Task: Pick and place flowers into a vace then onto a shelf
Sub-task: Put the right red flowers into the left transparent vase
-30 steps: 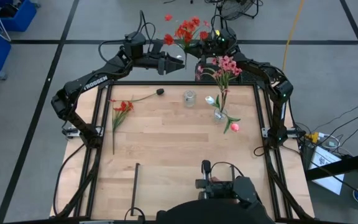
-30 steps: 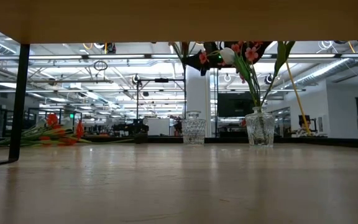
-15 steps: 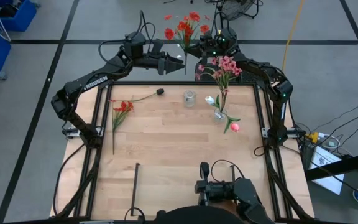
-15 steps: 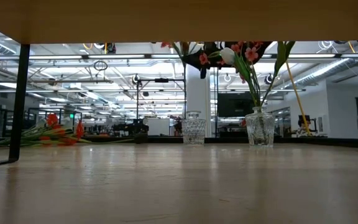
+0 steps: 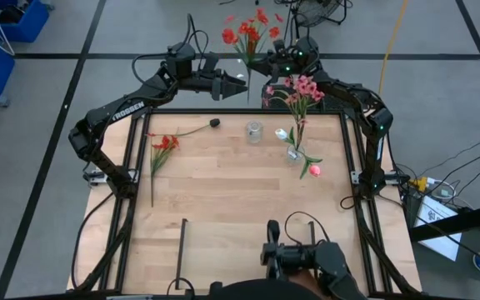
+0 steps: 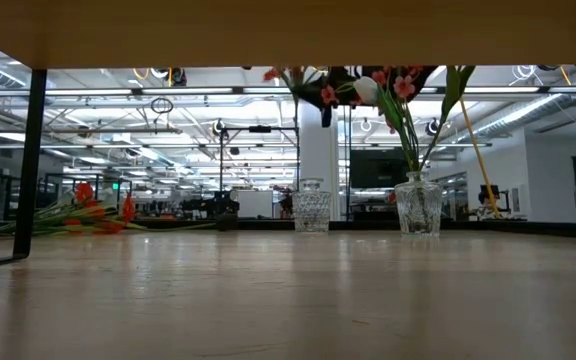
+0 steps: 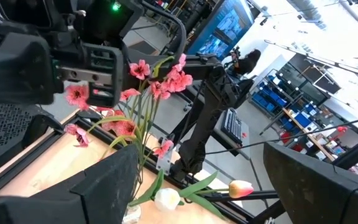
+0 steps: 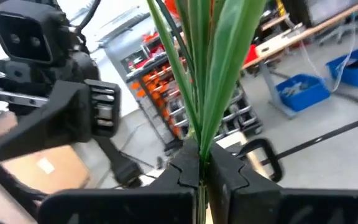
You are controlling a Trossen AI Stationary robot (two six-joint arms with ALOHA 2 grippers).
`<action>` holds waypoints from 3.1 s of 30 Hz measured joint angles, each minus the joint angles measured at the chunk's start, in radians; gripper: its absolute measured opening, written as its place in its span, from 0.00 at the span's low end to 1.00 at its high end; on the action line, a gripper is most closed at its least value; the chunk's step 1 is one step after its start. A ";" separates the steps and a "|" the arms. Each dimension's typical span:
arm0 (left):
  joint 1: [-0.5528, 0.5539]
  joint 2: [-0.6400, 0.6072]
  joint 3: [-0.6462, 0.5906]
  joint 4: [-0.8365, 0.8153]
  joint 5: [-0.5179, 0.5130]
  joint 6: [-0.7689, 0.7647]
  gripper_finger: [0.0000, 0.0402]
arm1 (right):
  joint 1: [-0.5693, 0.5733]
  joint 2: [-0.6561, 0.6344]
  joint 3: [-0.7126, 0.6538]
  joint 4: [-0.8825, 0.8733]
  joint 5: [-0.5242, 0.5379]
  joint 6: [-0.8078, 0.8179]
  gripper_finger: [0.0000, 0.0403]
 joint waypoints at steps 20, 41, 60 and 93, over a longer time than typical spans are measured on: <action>0.000 0.000 0.000 -0.002 0.017 -0.024 0.88 | 0.072 -0.123 -0.001 -0.285 -0.074 -0.187 0.00; 0.081 -0.018 0.004 0.466 0.547 -1.624 0.88 | 0.071 -0.127 -0.001 -0.283 -0.078 -0.189 0.00; 0.076 -0.004 0.001 0.460 0.386 -0.722 0.87 | 0.071 -0.127 -0.001 -0.282 -0.078 -0.201 0.00; 0.004 -0.004 0.000 -0.048 -0.238 0.077 0.88 | 0.015 -0.127 -0.001 -0.037 -0.108 0.024 0.00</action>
